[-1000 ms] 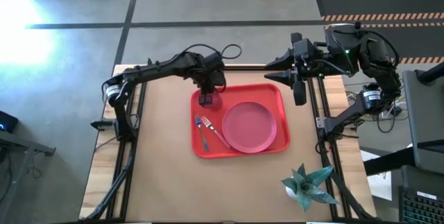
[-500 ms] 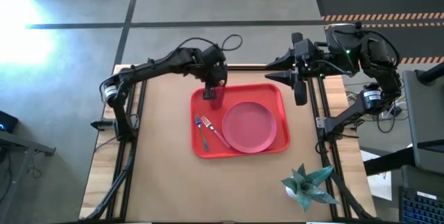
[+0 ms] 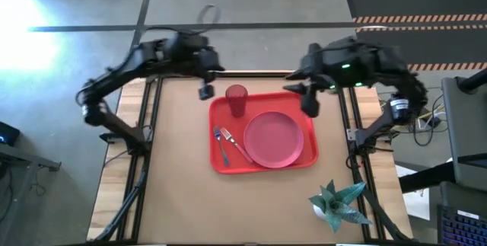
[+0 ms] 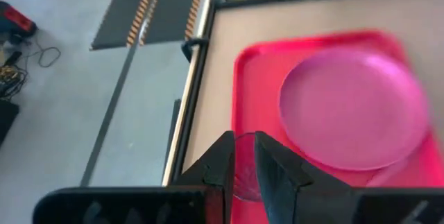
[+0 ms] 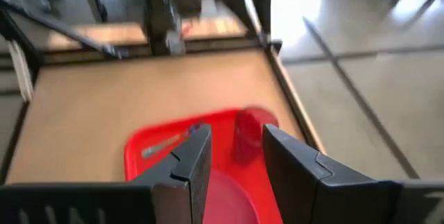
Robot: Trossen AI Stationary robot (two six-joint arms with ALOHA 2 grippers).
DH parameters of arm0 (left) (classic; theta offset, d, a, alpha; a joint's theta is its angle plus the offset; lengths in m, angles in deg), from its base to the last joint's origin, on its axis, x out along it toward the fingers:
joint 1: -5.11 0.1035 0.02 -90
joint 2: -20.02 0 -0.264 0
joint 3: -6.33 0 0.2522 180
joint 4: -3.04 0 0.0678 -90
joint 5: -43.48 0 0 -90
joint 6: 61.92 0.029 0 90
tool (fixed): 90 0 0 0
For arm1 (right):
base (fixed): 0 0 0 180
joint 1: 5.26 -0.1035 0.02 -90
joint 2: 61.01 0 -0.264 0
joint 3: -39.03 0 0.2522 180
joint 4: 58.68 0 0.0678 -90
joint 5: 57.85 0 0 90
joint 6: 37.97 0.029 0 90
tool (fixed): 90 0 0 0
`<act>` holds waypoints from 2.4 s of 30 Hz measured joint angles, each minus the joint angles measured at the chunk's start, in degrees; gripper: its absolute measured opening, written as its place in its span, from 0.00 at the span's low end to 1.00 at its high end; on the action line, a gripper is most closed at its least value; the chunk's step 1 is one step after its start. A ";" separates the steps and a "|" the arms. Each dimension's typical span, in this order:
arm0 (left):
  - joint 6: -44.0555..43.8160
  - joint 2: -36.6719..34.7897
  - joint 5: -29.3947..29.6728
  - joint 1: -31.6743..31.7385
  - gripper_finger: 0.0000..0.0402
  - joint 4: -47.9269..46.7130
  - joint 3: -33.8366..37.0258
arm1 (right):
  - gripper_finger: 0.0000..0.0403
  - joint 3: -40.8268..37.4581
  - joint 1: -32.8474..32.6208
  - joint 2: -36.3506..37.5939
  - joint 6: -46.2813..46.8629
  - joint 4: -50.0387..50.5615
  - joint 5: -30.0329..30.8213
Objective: Pick and place plate/cup/fork/spoon on tray
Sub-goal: Put the red cup on the top right of the red tray
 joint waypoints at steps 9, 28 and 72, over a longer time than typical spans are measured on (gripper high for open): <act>-7.18 -16.02 0.05 -7.11 0.09 0.16 5.96 | 0.29 -0.07 4.18 -12.30 -4.25 3.64 -1.17; -14.80 -38.61 5.82 -11.06 0.09 2.55 30.62 | 0.29 -0.11 10.58 -35.92 -13.22 2.66 -14.21; -28.13 -66.88 8.79 -11.06 0.09 15.19 60.24 | 0.29 -0.09 18.29 -37.62 -17.00 -1.75 -29.82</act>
